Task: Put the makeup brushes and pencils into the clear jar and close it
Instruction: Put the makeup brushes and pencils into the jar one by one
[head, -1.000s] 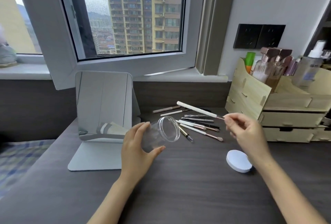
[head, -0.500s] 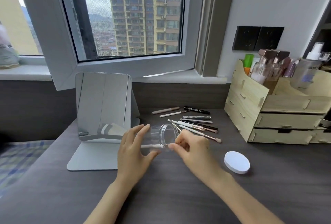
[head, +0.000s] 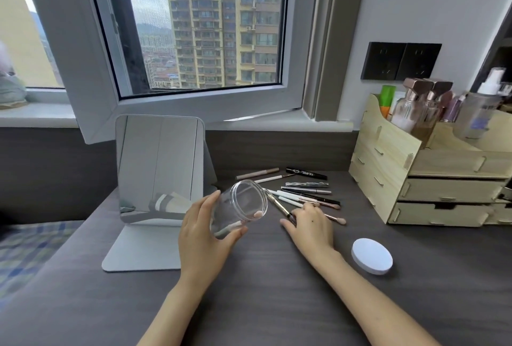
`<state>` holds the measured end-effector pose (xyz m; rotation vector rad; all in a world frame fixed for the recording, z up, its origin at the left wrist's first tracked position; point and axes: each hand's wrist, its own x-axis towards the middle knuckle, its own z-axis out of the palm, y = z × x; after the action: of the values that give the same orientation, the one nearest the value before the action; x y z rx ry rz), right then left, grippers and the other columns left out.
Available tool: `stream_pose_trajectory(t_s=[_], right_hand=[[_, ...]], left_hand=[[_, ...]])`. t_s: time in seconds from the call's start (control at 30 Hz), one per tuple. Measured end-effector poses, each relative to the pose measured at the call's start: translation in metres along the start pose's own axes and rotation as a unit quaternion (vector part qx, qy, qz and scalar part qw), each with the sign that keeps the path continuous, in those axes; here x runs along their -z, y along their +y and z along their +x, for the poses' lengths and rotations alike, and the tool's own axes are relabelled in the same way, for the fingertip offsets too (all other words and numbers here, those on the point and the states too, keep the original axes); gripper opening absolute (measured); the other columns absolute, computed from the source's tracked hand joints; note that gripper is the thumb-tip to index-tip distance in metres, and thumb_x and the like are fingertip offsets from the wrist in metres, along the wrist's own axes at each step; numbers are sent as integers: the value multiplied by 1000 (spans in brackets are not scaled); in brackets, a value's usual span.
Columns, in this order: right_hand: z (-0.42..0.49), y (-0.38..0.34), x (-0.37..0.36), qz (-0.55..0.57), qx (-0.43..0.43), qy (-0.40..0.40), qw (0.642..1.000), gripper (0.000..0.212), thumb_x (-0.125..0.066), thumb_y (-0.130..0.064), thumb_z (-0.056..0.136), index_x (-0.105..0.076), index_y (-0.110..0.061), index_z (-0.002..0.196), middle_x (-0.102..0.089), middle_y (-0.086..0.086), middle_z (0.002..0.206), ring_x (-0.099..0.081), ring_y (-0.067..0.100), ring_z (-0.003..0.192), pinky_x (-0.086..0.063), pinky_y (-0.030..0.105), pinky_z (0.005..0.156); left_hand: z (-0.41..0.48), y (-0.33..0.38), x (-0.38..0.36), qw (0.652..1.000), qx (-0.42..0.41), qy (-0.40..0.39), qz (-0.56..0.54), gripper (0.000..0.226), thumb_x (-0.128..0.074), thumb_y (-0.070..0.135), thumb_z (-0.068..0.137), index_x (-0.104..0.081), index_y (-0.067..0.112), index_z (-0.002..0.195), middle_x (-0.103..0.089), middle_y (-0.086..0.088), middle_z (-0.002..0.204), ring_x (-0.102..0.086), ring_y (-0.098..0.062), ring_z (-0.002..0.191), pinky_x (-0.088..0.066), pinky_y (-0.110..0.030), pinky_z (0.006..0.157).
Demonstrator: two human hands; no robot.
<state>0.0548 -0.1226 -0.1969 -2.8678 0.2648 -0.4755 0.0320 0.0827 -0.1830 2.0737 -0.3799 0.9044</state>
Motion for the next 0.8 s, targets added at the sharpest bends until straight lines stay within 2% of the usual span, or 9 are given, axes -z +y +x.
stream_pose_trajectory(t_s=[0.1,0.23,0.33,0.4,0.5,0.57,0.63,0.73,0.8], right_hand=[[3,-1,-4,49,-30,27,998,27,-55,-31,89,-70,-9,96,-63,11,106,-58,31,101,-46,36,80],[-9,7,17,286,-74,55,954,13,-64,-15,82,-73,-8,75,-67,5,75,-61,20,71,-44,26,66],[-30,17,51,406,-45,50,912,13,-68,-10,80,-73,-16,70,-71,-2,72,-63,5,67,-47,15,66],[-45,24,74,435,-9,25,900,15,-69,-9,81,-72,-19,70,-71,-4,74,-62,-1,68,-46,7,64],[-57,31,101,419,46,8,907,13,-71,-10,79,-73,-20,70,-69,-2,77,-62,11,69,-44,12,62],[-59,27,111,343,87,14,935,10,-72,-16,78,-72,-24,71,-67,-4,76,-59,14,69,-41,13,59],[-59,14,114,231,138,37,962,6,-71,-26,78,-71,-25,72,-65,-8,71,-55,9,67,-36,13,56],[-59,-13,109,147,195,58,968,18,-63,-41,73,-73,-26,71,-62,-10,66,-50,-1,61,-30,11,55],[-59,-29,98,144,199,61,967,30,-56,-50,71,-74,-25,70,-64,-7,63,-57,9,64,-35,19,55]], left_hand=[[0,0,0,1000,-5,5,0,76,-89,19,51,-56,11,119,-48,9,113,-32,10,104,-20,3,87],[0,-1,0,1000,-7,7,-4,76,-89,18,52,-55,12,120,-48,10,113,-34,9,102,-21,3,86],[0,-1,-2,1000,-2,6,-10,77,-89,18,52,-55,14,120,-49,11,111,-36,9,97,-23,2,85],[-1,-2,-3,1000,-1,5,-10,77,-89,18,52,-54,16,121,-50,11,111,-36,8,98,-23,1,85],[-1,-3,-5,1000,-12,6,-4,77,-89,18,52,-55,13,121,-49,10,114,-35,6,105,-21,1,89],[-1,-3,-5,1000,-25,3,2,76,-89,18,52,-56,12,121,-51,7,115,-38,2,107,-24,-3,91],[-3,-2,-5,999,-46,-12,13,77,-89,19,53,-55,13,122,-55,0,116,-45,-7,108,-32,-13,90],[-6,-1,-5,996,-80,-39,24,78,-88,23,55,-52,17,124,-56,-6,119,-48,-17,109,-37,-20,90],[-7,0,-5,994,-94,-51,20,77,-87,24,57,-50,18,125,-56,-7,120,-48,-18,110,-33,-17,92]])
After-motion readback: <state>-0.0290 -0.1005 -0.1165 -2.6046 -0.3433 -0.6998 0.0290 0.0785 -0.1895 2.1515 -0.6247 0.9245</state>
